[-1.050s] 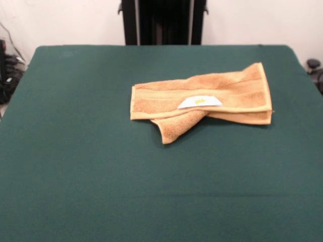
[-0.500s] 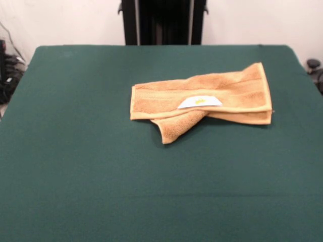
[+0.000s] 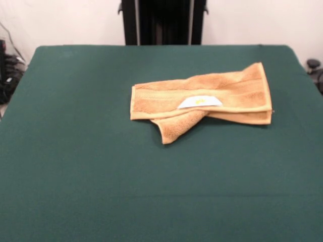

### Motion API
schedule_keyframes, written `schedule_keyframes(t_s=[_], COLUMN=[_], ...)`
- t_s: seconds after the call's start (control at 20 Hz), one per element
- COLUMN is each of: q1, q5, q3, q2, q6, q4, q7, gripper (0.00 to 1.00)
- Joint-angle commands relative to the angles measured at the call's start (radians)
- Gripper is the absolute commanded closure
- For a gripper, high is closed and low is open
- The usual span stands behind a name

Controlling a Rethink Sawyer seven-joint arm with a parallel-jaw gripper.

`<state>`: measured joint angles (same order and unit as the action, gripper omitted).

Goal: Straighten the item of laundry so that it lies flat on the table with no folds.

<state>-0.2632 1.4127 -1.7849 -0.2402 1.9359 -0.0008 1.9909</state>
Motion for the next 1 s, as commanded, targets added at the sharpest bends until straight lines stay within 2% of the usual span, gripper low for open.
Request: schedule_keyframes(t_s=[0.05, 0.25, 0.35, 0.4, 0.5, 0.6, 0.7, 0.8, 0.85, 1.0], q1=[-0.074, -0.095, -0.098, -0.094, -0.06, 0.022, 0.155, 0.298, 0.352, 0.464], q5=[0.314, 0.407, 0.429, 0.406, 0.308, 0.127, -0.084, -0.235, -0.274, -0.351], q3=[-0.161, -0.237, -0.221, -0.198, -0.09, 0.079, 0.226, 0.311, 0.337, 0.408], q2=[-0.356, -0.366, -0.355, -0.348, -0.314, -0.266, -0.236, -0.232, -0.232, -0.243], q6=[0.189, 0.212, 0.211, 0.193, 0.139, 0.07, -0.023, -0.122, -0.16, -0.273], q4=[0.008, 0.011, 0.014, 0.016, 0.028, 0.083, 0.228, 0.436, 0.523, 0.691], q7=[-0.18, -0.179, -0.146, -0.141, -0.087, -0.017, -0.017, -0.053, -0.06, -0.051], gripper=[0.0, 0.0, 0.0, 0.0, 0.0, 0.0, 0.0, 0.0, 0.0, 0.0])
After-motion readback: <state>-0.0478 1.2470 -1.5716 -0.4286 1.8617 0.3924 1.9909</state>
